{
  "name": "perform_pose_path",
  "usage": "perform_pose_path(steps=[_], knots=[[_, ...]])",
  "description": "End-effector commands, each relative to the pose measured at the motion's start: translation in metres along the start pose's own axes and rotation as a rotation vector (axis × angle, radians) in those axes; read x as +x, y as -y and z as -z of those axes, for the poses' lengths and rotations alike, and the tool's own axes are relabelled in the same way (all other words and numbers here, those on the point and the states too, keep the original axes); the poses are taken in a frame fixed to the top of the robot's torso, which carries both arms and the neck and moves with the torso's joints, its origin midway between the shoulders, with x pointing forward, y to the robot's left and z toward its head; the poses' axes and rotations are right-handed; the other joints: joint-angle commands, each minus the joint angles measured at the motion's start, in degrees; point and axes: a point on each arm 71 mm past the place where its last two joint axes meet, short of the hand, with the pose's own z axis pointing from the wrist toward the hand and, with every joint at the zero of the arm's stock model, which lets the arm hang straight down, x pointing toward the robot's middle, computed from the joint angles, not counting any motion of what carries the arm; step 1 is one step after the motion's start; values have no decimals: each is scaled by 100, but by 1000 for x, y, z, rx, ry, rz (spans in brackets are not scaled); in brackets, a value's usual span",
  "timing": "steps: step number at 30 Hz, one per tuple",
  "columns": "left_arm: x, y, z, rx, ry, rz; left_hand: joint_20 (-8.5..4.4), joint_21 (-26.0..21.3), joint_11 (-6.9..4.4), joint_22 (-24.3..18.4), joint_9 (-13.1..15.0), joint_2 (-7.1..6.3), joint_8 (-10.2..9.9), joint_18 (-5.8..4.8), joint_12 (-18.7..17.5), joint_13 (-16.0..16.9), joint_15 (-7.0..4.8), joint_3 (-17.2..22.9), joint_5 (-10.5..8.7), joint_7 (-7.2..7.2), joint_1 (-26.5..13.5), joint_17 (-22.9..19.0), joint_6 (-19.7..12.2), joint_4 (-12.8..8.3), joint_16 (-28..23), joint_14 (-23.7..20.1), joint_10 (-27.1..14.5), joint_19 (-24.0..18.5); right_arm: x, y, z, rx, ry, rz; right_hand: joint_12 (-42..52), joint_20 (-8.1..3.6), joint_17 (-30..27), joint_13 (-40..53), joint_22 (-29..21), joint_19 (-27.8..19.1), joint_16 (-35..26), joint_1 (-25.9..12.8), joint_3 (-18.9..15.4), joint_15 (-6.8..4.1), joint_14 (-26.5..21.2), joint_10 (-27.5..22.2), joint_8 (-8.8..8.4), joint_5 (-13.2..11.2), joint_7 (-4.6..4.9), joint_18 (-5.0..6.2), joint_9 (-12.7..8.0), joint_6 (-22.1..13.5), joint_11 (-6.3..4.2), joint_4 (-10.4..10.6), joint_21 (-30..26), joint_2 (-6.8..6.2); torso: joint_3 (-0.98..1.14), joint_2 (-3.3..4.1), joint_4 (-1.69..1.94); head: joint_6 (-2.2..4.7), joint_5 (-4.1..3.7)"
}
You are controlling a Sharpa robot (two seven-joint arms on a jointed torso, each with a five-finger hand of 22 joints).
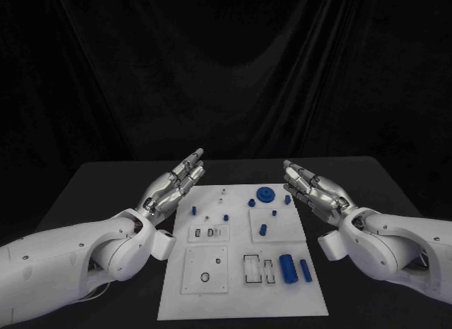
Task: Assemble the parts on the task board
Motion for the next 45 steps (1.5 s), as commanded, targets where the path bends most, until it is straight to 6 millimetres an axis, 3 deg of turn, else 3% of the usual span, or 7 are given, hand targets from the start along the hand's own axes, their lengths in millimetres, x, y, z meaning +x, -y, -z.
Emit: perform_pose_path(steps=[1, 7, 13, 18, 25, 35, 45], knots=[[5, 11, 3, 128, -79, -61, 102, -19, 70, -9, 15, -12, 28, 66, -38, -5, -324, 66, 242, 34, 208, -8, 113, -4, -21, -2, -6, 4, 1, -10, 1, -21, -110, 195, 118, 267, -3, 48, 12, 39, -16, 632, 137, 309, 10, 119, 48, 526, 80, -111, 20, 110, 312, -100, 6, -154, -15, 31, 29, -48, -21], [-1, 15, 13, 125, -70, -90, 222, -19, 123, -9, 30, -24, 42, 56, -38, -5, -189, 88, 458, 93, 377, -8, 250, 1, -21, -2, -6, 4, -7, -37, -6, -42, -132, 474, 657, 684, 287, 167, 315, 1762, 298, 2040, 507, 554, 1416, 805, 352, 1054, 637, 84, 165, 1213, 653, -693, 633, -202, -31, 42, 64, -153, -35], [-6, 17, 17, 126, -60, -103, 404, -19, 171, -9, 38, -24, 49, 50, -38, -5, -7, 136, 700, 147, 569, -8, 333, -8, -21, -2, -6, 4, -13, -64, -15, -55, -141, 828, 1046, 649, 688, 244, 381, 4731, 643, 2292, 1116, 513, 4619, 1737, 410, 566, 756, 109, 226, 2204, 842, -988, 987, -387, -61, 83, 74, -249, -14], [-4, 19, 14, 151, -72, -100, 647, -19, 201, -9, 59, -99, 74, 85, -38, -5, 128, 317, 1269, 176, 1067, -8, 525, -94, -21, -2, -6, 4, -14, -77, -20, -81, -137, 1134, 1355, 171, 968, 347, 376, 6244, 897, 2277, 1355, 10, 6295, 3571, 555, -398, 493, 119, 333, 3566, 739, -1063, 1009, -761, -98, 172, 140, -297, -77], [-3, 24, 6, 171, -85, -105, 804, -19, 255, -9, 60, -135, 72, 93, -38, -5, 194, 372, 1439, 224, 1212, -8, 570, -92, -21, -2, -6, 4, -7, -78, -27, -63, -168, 1471, 1090, -422, 1500, 383, 649, 7753, 1305, 2427, 1632, -504, 7964, 4943, 562, -427, 259, 112, 368, 4415, 622, -1261, 1497, -1003, -109, 283, 386, -338, -127], [-5, 26, -2, 173, -95, -110, 884, -19, 294, -9, 65, -141, 77, 91, -38, -5, 225, 418, 1523, 262, 1286, -8, 607, -128, -21, -2, -6, 4, 0, -78, -39, -37, -173, 1569, 347, -646, 2841, 358, 1568, 8243, 2797, 2273, 2046, -773, 8580, 5451, 273, -370, 297, 73, 319, 4526, 543, -1226, 2617, -1200, -116, 368, 609, -428, -327], [-5, 24, -6, 166, -111, -103, 917, -19, 345, -9, 71, -111, 84, 88, -38, -5, 253, 482, 1547, 311, 1337, -8, 652, -155, -21, -2, -6, 4, 2, -77, -47, -39, -165, 1639, 335, -654, 3685, 356, 2653, 7932, 3914, 2181, 2301, -780, 8455, 5480, 284, -355, 337, 38, 329, 4598, 565, -1229, 3650, -1290, -142, 450, 613, -463, -336]])
